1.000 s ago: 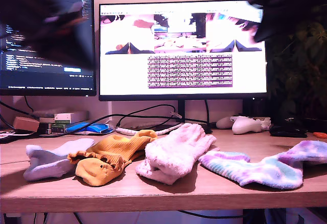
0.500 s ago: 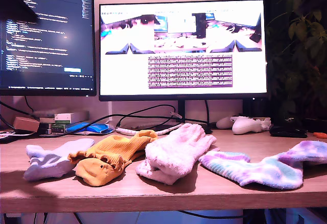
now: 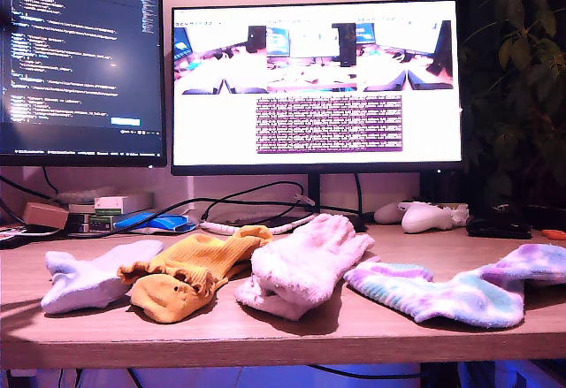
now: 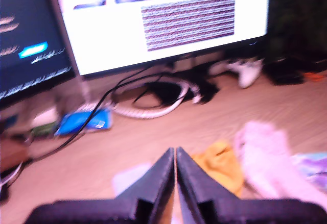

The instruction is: Pair up the socks based on colour and pattern, by placing them on top of one another

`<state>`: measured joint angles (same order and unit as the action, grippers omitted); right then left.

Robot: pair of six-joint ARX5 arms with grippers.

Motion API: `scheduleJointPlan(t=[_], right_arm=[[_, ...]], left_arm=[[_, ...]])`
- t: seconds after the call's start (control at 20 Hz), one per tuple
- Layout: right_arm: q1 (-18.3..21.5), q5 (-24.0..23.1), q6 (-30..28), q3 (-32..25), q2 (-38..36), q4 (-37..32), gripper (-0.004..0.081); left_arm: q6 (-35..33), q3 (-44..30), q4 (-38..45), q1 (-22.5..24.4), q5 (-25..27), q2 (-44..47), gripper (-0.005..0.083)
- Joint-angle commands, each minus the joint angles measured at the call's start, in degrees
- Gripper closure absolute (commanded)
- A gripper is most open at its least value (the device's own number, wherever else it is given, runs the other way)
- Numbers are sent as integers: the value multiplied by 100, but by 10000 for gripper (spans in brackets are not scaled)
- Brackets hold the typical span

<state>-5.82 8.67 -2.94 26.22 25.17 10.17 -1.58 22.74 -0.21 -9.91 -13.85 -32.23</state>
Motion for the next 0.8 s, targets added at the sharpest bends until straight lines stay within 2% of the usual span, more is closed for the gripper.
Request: scheduleJointPlan(t=[0.0, 0.15, 0.35, 0.5, 0.75], right_arm=[[-42, -337, 216, -221, -323, -166, 781], [-42, -584, 315, -420, -671, -264, 781], [-44, -605, 289, -763, -702, -1152, 781], [-42, -605, 280, -946, -702, -1620, 781], [-44, -579, 151, -1062, -713, -1812, 781]], left_arm=[[136, -240, 262, 129, 0, 146, 793], [175, -341, 431, 481, -76, 323, 793], [227, -345, 721, 789, -372, 385, 793], [227, -501, 979, 907, -369, 385, 793], [247, -1130, 1589, 1014, -317, 590, 793]])
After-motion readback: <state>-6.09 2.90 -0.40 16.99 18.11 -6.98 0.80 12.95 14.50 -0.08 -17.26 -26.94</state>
